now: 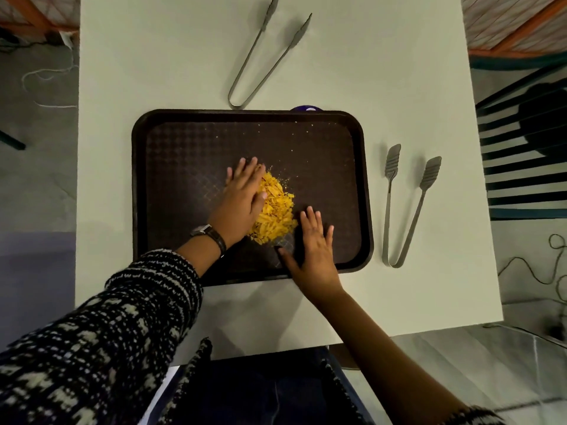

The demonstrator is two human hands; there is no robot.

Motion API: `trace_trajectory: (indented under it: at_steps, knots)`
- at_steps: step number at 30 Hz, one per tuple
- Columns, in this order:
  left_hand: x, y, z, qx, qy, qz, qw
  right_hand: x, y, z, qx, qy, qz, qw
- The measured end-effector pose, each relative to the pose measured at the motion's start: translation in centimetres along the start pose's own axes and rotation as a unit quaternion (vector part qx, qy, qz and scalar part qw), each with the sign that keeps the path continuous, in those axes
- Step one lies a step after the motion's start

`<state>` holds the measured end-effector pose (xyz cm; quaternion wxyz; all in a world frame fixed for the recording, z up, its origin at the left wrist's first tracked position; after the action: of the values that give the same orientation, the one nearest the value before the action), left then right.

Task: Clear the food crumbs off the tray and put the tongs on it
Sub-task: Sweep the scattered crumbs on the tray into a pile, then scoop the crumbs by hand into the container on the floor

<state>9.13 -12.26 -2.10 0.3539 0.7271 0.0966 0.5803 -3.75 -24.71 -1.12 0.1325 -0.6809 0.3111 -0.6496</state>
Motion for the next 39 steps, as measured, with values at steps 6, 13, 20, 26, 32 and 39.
trace_trajectory:
  at_steps: [6, 13, 20, 26, 32, 39]
  knots:
    - [-0.1, 1.0, -1.7, 0.012, 0.008, -0.08, 0.997, -0.4, -0.1, 0.3, -0.042, 0.021, 0.057, 0.997]
    - [0.0, 0.9, -4.0, 0.058, 0.085, -0.065, 0.993, -1.6, -2.6, 3.0, -0.061, 0.071, 0.152, 0.984]
    - [-1.4, 1.0, -3.5, 0.049, 0.079, 0.028, 0.995, -3.2, -4.0, 4.6, -0.056, 0.064, 0.164, 0.983]
    - [-2.3, 1.2, -2.8, 0.044, 0.058, 0.012, 0.997, -3.9, -4.7, 5.2, -0.082, 0.076, 0.201, 0.973]
    - [-2.2, 1.9, -2.4, 0.132, 0.093, -0.25, 0.955, -3.7, -6.2, 5.3, -0.159, 0.07, 0.357, 0.918]
    - [-0.9, 3.6, -3.4, 0.303, 0.158, -0.55, 0.762, -2.3, -5.8, 4.8, -0.277, 0.095, 0.587, 0.755]
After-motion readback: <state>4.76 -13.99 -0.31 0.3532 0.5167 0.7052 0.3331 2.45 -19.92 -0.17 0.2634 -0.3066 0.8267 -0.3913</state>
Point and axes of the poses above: each hand's wrist, its own z-axis towards the middle knuckle, its own x-axis out of the back of the hand, y = z × x, the point moved 5 cm from there along z, towards the middle knuckle, and after that the axes turned 9 degrees about y, right-handed, at the moved point
